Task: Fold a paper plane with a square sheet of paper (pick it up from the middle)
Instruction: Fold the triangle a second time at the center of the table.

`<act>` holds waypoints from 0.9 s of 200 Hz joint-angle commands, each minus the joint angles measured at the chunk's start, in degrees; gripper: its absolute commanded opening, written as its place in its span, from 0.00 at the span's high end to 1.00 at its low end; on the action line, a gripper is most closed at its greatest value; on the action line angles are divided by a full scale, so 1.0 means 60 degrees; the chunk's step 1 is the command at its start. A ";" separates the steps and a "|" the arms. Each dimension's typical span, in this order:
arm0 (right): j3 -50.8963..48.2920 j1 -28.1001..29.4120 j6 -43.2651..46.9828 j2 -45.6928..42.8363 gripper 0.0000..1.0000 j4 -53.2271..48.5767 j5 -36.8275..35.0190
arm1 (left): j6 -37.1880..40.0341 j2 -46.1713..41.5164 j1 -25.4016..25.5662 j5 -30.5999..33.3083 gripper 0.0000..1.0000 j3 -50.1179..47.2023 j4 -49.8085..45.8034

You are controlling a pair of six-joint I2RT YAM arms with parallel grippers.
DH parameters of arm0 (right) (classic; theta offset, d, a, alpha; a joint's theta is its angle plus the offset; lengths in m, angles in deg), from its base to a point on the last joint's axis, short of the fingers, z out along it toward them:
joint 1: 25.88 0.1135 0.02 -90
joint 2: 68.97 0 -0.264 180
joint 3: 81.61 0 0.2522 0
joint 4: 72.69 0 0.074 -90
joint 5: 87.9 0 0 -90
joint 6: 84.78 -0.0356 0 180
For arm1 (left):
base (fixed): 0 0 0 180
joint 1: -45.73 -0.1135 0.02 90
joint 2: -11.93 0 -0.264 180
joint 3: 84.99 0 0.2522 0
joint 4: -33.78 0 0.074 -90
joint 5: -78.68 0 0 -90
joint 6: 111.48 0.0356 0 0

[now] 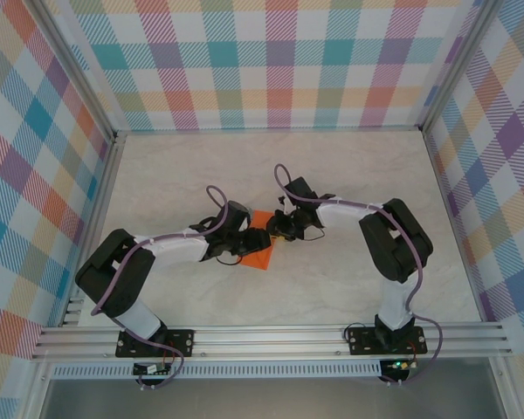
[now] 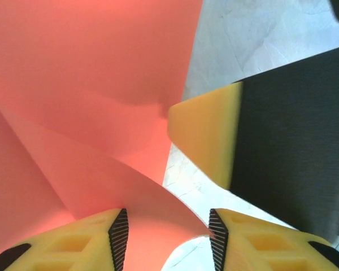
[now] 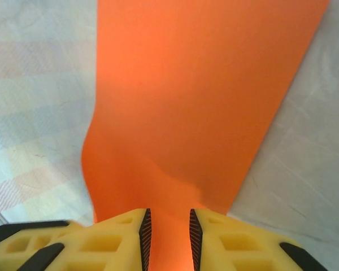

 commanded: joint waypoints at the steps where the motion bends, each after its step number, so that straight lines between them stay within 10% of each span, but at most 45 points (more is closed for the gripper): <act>1: -0.0143 0.0045 -0.0026 -0.0540 0.71 -0.0013 0.0329 | 0.0146 0.0013 -0.0037 -0.0026 0.51 -0.0293 0.0374; 56: -0.0503 -0.0087 -0.0023 -0.0985 0.68 -0.0149 -0.0022 | 0.0101 0.0218 -0.0052 -0.0062 0.48 -0.0296 0.0591; 180: -0.0616 -0.0088 0.1153 -0.0759 0.66 -0.0733 0.0861 | 0.0110 0.0156 -0.0067 0.0397 0.79 -0.0268 0.0099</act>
